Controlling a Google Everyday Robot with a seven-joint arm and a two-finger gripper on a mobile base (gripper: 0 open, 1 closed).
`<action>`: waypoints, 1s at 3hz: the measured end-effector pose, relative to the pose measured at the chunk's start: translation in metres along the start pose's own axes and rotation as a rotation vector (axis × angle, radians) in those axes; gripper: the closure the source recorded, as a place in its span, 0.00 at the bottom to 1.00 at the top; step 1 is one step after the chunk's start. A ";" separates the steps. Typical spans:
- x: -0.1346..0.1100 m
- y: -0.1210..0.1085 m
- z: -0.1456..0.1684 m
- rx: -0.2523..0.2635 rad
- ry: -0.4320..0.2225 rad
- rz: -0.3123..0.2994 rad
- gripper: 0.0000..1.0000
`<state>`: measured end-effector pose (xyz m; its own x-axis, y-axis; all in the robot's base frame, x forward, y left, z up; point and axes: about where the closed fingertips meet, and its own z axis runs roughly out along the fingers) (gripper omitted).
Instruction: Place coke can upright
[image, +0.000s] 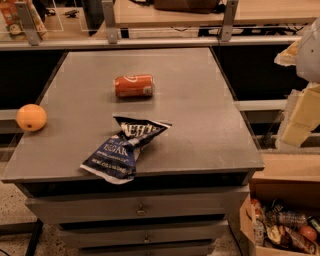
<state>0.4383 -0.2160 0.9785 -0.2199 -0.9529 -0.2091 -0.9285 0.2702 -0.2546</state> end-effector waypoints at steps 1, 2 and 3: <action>0.000 0.000 0.000 0.000 0.000 0.000 0.00; -0.017 -0.012 0.003 0.010 -0.013 -0.024 0.00; -0.049 -0.028 0.010 0.023 -0.024 -0.087 0.00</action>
Offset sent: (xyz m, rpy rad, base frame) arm 0.0365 0.0302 0.0023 0.0054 -0.0166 0.0575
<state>0.4785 -0.1753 0.9863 -0.1314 -0.9693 -0.2080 -0.9368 0.1900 -0.2939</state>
